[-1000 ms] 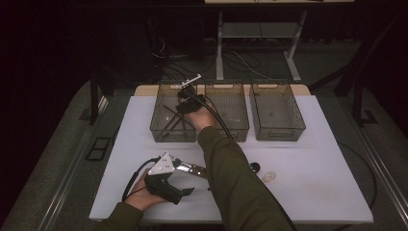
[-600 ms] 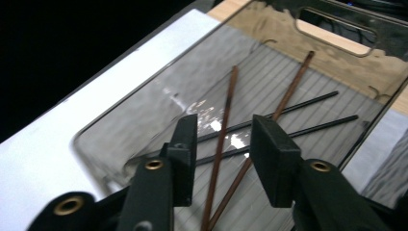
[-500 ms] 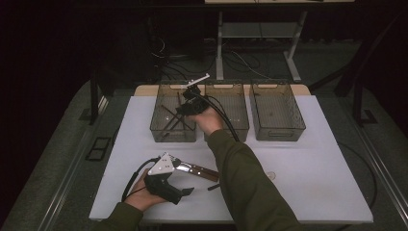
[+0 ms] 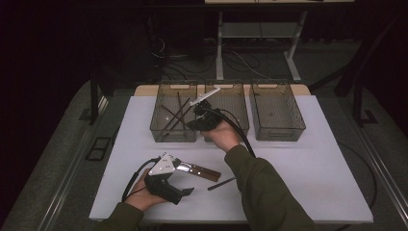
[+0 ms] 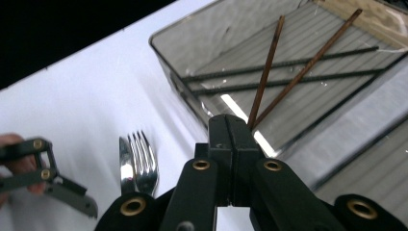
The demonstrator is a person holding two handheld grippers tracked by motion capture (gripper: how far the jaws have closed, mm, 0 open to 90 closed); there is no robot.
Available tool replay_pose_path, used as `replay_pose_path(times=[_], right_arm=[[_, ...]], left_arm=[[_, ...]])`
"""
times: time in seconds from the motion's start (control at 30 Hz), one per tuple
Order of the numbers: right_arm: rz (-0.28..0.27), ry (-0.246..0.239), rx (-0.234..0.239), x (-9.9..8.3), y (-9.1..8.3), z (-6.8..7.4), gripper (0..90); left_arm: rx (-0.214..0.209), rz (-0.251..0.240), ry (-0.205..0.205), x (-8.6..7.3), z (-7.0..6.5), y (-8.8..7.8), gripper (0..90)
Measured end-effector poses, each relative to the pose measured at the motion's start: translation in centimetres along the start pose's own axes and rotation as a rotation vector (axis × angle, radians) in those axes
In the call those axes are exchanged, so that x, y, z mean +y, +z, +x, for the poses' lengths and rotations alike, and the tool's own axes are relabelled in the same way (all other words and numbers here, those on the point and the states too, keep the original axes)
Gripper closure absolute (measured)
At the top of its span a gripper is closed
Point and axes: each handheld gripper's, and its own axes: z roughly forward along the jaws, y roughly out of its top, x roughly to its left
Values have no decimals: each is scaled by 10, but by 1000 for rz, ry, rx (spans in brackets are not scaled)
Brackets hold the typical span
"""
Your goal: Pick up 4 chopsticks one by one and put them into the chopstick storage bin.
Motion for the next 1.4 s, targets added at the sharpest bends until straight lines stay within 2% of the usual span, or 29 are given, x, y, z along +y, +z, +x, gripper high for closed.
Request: replay_pose_path(times=[0.07,0.2,0.3,0.47,0.77,1.03,1.23,1.4], right_arm=[[16,-7,-18,-4,0,1,895],[43,-7,-18,-9,4,1,895],[56,2,-41,-10,8,-2,895],[46,27,-39,-8,14,-9,895],[35,30,-49,-6,12,-13,895],[24,59,-43,-5,16,-19,895],[10,47,-31,-6,10,-16,894],[-27,36,-11,-14,-4,-13,681]], left_arm=[[0,1,-3,0,0,0,0],[0,1,-3,0,0,0,0],[1,-5,-9,0,0,0,0],[1,-9,-12,0,0,0,0],[2,-7,-11,0,0,0,0],[1,-7,-10,0,0,0,0],[2,-9,-10,-1,1,0,0],[4,-3,-2,-1,1,-1,0]])
